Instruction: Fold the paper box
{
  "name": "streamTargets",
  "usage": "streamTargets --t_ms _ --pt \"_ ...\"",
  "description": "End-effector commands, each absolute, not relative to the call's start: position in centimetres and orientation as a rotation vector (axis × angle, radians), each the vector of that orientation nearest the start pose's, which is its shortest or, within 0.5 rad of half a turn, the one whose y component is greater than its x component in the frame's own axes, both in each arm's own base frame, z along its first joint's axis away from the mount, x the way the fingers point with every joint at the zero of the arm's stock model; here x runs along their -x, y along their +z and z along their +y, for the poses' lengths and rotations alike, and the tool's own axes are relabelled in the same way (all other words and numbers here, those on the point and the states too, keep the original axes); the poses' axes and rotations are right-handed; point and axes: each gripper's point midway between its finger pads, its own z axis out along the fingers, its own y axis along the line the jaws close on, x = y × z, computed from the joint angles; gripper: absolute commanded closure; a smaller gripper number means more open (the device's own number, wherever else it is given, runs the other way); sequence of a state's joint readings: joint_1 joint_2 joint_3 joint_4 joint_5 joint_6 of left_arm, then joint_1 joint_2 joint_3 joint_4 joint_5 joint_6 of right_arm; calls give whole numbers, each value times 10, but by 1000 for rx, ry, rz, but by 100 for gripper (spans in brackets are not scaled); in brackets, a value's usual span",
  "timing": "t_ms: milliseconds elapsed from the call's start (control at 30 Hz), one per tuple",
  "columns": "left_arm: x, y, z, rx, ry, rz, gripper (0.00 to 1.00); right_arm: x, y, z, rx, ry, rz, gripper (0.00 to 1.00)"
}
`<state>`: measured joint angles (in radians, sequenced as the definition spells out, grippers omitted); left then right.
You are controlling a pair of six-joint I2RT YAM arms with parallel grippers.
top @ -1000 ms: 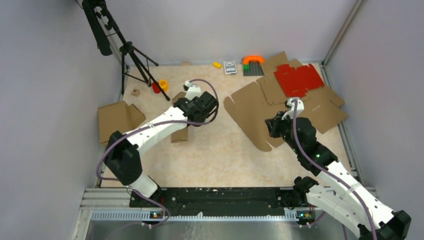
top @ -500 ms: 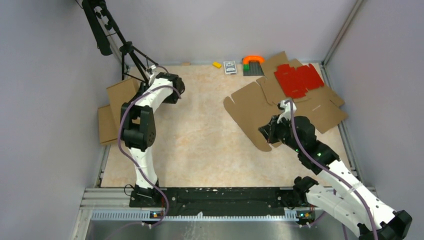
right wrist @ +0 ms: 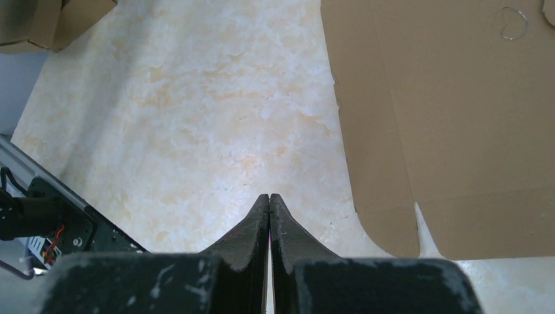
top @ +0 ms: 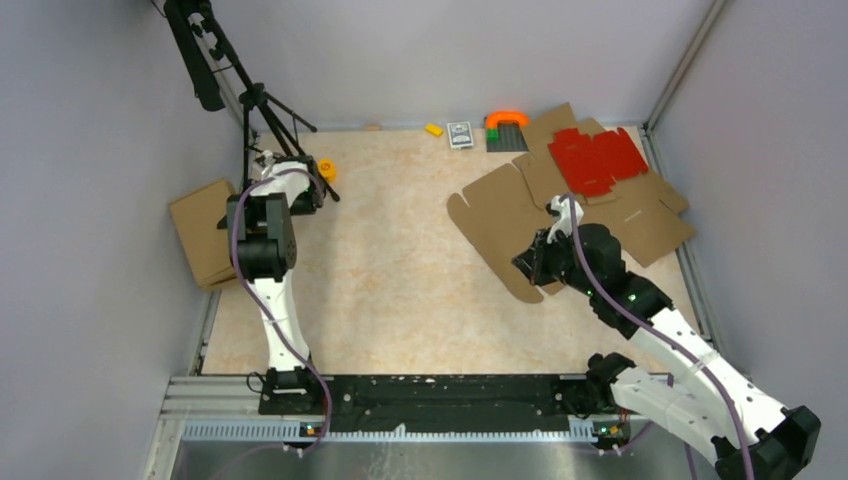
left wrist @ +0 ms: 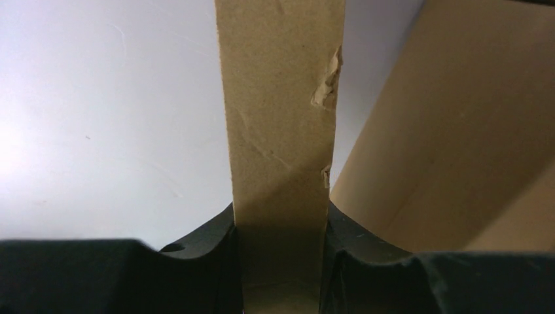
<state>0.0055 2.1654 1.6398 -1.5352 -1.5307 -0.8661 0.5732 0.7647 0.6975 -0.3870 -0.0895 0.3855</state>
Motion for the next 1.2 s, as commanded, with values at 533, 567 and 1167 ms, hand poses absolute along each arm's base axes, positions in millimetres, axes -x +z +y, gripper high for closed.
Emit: streamTargets --t_ms 533,567,1167 --pt "-388 219 155 405 1929 1976 2 -233 220 182 240 684 2004 100" --pt "-391 212 152 413 1893 2034 2 -232 220 183 244 690 2004 100" --pt "-334 140 194 681 1463 2562 2 -229 220 184 254 704 1994 100"
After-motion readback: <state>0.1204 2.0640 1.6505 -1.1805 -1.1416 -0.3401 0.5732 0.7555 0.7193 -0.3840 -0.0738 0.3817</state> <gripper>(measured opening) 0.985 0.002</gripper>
